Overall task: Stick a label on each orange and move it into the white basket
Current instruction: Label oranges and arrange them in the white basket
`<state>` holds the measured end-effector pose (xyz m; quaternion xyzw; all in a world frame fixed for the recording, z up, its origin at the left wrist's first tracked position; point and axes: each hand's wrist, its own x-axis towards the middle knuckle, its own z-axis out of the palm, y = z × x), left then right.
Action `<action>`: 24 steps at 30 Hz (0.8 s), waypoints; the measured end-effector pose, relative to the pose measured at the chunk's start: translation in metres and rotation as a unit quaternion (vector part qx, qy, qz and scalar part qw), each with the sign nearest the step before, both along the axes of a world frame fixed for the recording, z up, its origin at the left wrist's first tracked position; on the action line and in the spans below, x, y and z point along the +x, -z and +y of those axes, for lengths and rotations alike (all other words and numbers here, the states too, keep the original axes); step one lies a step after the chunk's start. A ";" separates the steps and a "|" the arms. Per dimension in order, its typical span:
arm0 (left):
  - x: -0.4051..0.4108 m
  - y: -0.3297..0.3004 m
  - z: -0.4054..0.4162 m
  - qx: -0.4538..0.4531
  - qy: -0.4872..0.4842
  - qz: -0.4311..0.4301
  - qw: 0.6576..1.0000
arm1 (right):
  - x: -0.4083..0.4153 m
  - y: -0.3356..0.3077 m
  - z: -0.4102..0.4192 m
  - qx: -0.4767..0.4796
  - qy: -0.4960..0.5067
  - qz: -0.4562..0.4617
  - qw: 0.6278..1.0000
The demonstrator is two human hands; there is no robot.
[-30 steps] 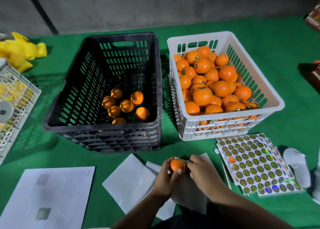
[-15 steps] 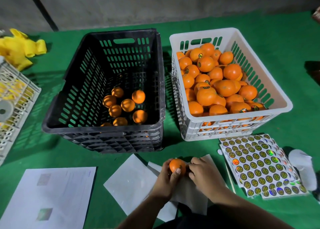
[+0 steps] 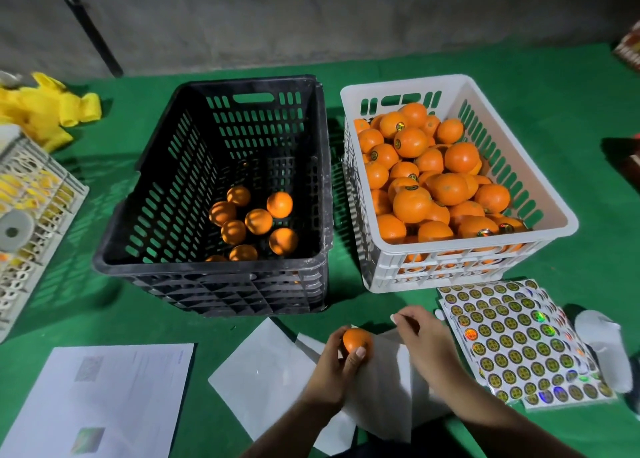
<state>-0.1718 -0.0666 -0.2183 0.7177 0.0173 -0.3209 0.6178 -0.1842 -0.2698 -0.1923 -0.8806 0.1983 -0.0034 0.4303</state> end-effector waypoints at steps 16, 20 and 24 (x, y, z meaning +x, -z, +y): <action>0.056 -0.253 -0.017 -0.122 -0.078 -0.335 0.931 | 0.048 -0.268 0.021 0.288 -0.079 -0.268 0.916; 0.069 -0.293 -0.015 -0.140 -0.067 -0.429 0.890 | 0.056 -0.316 0.019 0.252 -0.118 -0.285 0.917; 0.079 -0.320 -0.017 -0.139 -0.063 -0.505 0.850 | 0.056 -0.351 0.023 0.223 -0.134 -0.328 0.908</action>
